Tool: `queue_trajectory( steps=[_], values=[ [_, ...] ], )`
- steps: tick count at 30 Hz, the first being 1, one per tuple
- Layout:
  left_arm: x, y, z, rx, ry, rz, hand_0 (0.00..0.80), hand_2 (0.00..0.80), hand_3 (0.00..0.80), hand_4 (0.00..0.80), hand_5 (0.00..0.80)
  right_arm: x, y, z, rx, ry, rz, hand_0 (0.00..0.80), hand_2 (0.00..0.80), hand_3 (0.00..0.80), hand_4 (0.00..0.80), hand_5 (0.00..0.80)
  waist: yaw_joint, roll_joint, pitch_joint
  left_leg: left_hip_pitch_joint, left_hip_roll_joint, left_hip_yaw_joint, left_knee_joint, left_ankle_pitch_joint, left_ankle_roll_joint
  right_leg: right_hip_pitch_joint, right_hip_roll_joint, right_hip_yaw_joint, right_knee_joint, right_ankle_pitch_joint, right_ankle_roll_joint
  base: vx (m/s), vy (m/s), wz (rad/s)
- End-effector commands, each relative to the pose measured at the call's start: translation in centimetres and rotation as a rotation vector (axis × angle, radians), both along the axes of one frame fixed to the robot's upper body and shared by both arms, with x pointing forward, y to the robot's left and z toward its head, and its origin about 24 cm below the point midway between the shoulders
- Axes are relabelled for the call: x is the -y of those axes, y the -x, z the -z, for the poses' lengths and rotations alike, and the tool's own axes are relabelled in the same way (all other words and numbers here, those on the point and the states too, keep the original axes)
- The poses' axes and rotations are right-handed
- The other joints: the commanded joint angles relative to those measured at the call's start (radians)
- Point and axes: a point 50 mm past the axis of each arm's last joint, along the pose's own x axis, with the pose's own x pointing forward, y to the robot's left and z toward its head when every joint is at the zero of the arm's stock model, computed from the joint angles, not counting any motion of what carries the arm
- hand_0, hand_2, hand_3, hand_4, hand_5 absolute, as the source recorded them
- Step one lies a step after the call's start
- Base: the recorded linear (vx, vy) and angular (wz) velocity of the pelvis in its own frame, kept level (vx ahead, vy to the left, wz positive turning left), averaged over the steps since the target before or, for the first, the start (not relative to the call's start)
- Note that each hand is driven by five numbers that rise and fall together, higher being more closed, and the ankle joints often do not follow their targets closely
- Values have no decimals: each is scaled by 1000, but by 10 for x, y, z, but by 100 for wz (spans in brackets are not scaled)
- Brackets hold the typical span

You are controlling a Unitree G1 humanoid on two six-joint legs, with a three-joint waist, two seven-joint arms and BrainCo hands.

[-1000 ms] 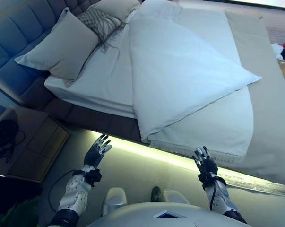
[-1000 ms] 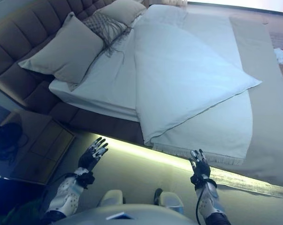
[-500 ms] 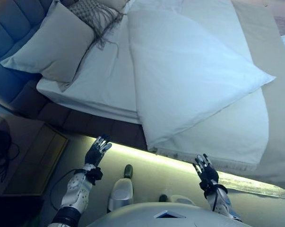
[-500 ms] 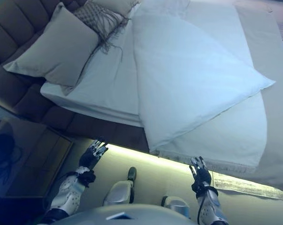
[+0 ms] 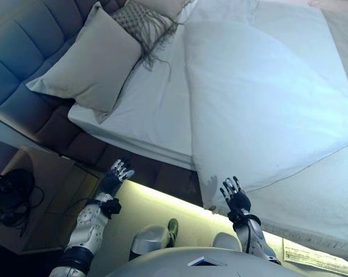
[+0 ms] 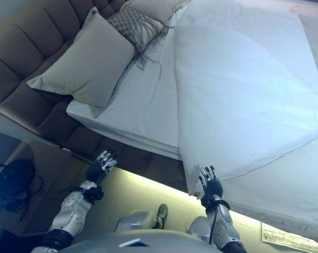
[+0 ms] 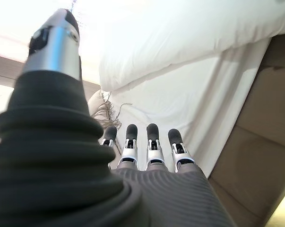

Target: Make the bed neatly

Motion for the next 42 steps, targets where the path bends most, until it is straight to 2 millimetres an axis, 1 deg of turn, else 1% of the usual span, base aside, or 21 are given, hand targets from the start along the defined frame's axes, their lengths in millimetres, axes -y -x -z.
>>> queue_trajectory(
  steps=[1,3,7,9,13,14,18,22,24,25,26,27,28,29,30,32,35,37,39,40,42],
  values=[
    [-3,-17,-25,132,-60,13,0,0,0,0,0,15,-11,-12,93,20,9,0,0,0,0,0,-30,-42,-29,-26,9,41,3,3,-29,-21,16,-30,-272,282,22,148,-190,-2],
    [-5,-18,-28,145,-82,18,0,0,0,0,0,13,-17,-11,91,4,12,0,0,0,0,0,-30,-54,-23,-7,17,54,-3,-14,-36,-17,16,-28,-327,305,40,137,-174,-2],
    [-6,-20,-35,183,-191,68,0,0,0,0,0,8,-18,-5,73,-14,1,0,0,0,0,0,-24,-74,-32,32,44,86,-20,-38,-53,9,16,-62,-413,328,69,165,-201,-12],
    [-3,-26,-39,229,-312,116,0,0,0,0,0,8,-16,-3,62,-11,-16,0,0,0,0,0,-33,-79,-42,41,67,110,-22,-46,-61,23,30,-72,-457,305,73,127,-250,-19],
    [8,-47,-53,337,-568,219,0,0,0,0,0,6,-20,-3,43,-2,-9,0,0,0,0,0,-63,-87,-46,48,102,128,-11,-57,-72,14,51,-61,-453,287,81,92,-249,-10],
    [8,-48,-54,341,-576,221,0,0,0,0,0,6,-20,-3,42,-1,-10,0,0,0,0,0,-64,-86,-45,48,104,128,-11,-57,-73,14,53,-60,-453,285,81,51,-192,-9],
    [28,-67,-65,440,-750,252,0,0,0,0,0,12,-20,0,-2,33,10,0,0,0,0,0,-110,-78,-34,40,138,124,14,-61,-84,-38,79,-54,-412,255,83,-7,-187,-7],
    [38,-73,-64,441,-709,145,0,0,0,0,0,23,-23,2,-32,101,-27,0,0,0,0,0,-136,-71,-3,23,149,117,109,-113,-88,-96,90,-43,-370,252,64,-39,-75,-28],
    [40,-70,-59,446,-716,130,0,0,0,0,0,30,-21,2,-35,114,-36,0,0,0,0,0,-147,-61,12,21,169,117,89,-86,-98,-107,100,-38,-349,245,57,10,38,-23],
    [48,-73,-62,491,-752,135,0,0,0,0,0,35,-25,-2,-16,125,-30,0,0,0,0,0,-149,-52,30,0,176,99,54,-48,-110,-131,102,-34,-320,241,61,-125,94,-5],
    [53,-78,-66,524,-764,133,0,0,0,0,0,37,-31,-6,7,131,-23,0,0,0,0,0,-151,-49,45,-27,177,91,52,-36,-114,-154,98,-28,-296,232,61,-467,160,-1],
    [66,-94,-84,630,-794,128,0,0,0,0,0,41,-50,-17,78,140,2,0,0,0,0,0,-155,-44,91,-98,185,93,71,-28,-114,-219,82,-18,-216,208,62,-588,149,2],
    [77,-106,-98,711,-821,121,0,0,0,0,0,42,-61,-24,127,142,21,0,0,0,0,0,-158,-41,126,-145,181,92,94,-34,-108,-293,54,-1,-117,215,66,-583,130,11],
    [81,-114,-108,754,-828,105,0,0,0,0,0,44,-67,-28,149,145,36,0,0,0,0,0,-165,-46,157,-192,166,82,154,-54,-105,-368,31,51,-33,234,69,-281,21,26],
    [83,-117,-114,776,-826,100,0,0,0,0,0,47,-68,-28,148,149,54,0,0,0,0,0,-164,-52,174,-251,154,67,237,-74,-106,-377,23,70,-27,201,61,-166,-63,37],
    [88,-120,-124,823,-834,69,0,0,0,0,0,53,-72,-27,136,161,82,0,0,0,0,0,-147,-58,208,-355,131,37,349,-97,-100,-386,11,52,-23,155,53,-179,-106,40],
    [95,-130,-134,894,-935,6,0,0,0,0,0,42,-93,-38,193,131,48,0,0,0,0,0,-155,-59,264,-405,140,26,390,-127,-103,-464,34,82,33,141,55,-202,-95,3],
    [98,-136,-139,901,-964,-25,0,0,0,0,0,41,-94,-39,178,143,29,0,0,0,0,0,-173,-62,284,-438,139,6,443,-136,-116,-470,47,106,53,119,52,23,-8,-12],
    [104,-138,-141,909,-968,-70,0,0,0,0,0,46,-97,-39,164,161,20,0,0,0,0,0,-183,-48,300,-436,137,-10,431,-130,-118,-495,59,131,79,108,51,45,96,-10],
    [110,-141,-147,930,-967,-101,0,0,0,0,0,50,-102,-43,174,179,17,0,0,0,0,0,-192,-35,310,-428,142,-12,396,-114,-125,-526,64,146,86,108,48,-89,156,-29],
    [118,-147,-160,998,-990,-146,0,0,0,0,0,52,-113,-51,214,195,13,0,0,0,0,0,-204,-25,332,-441,153,3,345,-78,-141,-567,67,151,73,124,46,-154,119,-27]
  ],
)
